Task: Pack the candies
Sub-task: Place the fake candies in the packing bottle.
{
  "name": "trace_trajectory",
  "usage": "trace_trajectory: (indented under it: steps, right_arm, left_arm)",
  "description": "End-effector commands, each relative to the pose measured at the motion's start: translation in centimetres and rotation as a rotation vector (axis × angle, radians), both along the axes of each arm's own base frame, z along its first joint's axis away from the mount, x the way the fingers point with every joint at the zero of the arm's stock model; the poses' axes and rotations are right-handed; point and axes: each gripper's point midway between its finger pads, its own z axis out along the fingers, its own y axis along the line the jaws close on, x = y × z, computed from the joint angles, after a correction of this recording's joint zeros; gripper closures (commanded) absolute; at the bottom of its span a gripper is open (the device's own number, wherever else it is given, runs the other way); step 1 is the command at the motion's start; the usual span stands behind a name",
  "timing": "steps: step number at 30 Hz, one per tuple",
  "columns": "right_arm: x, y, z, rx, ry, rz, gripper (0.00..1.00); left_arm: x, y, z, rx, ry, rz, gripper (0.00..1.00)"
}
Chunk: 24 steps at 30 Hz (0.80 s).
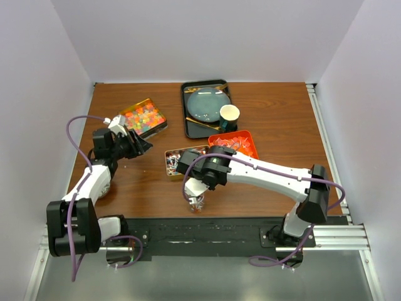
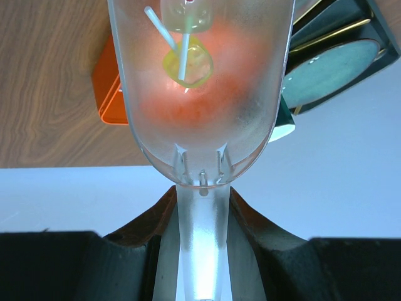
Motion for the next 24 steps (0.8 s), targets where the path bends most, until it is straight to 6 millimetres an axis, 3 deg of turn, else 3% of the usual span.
trace_trajectory:
  steps: [1, 19, 22, 23, 24]
  right_arm:
    - [-1.4, -5.0, 2.9, -0.213, -0.012, 0.033, 1.0]
    - [-2.4, -6.3, 3.7, -0.216, -0.036, 0.088, 1.0]
    - [-2.4, -5.7, 3.7, -0.141, -0.006, 0.029, 1.0]
    - [-2.2, -5.5, 3.7, -0.104, 0.012, -0.006, 1.0]
    - [-1.8, -5.1, 4.2, 0.012, 0.057, -0.103, 1.0]
  left_arm:
    - [0.4, 0.1, 2.1, -0.014, -0.064, -0.004, 0.44]
    - [0.4, -0.6, 3.0, -0.045, -0.074, -0.042, 0.45]
    - [-0.3, -2.3, 4.6, -0.115, -0.12, -0.147, 0.69]
    - [-0.6, -2.9, 5.1, -0.142, -0.13, -0.18, 0.88]
    - [-1.2, -3.9, 6.3, -0.184, -0.168, -0.257, 0.98]
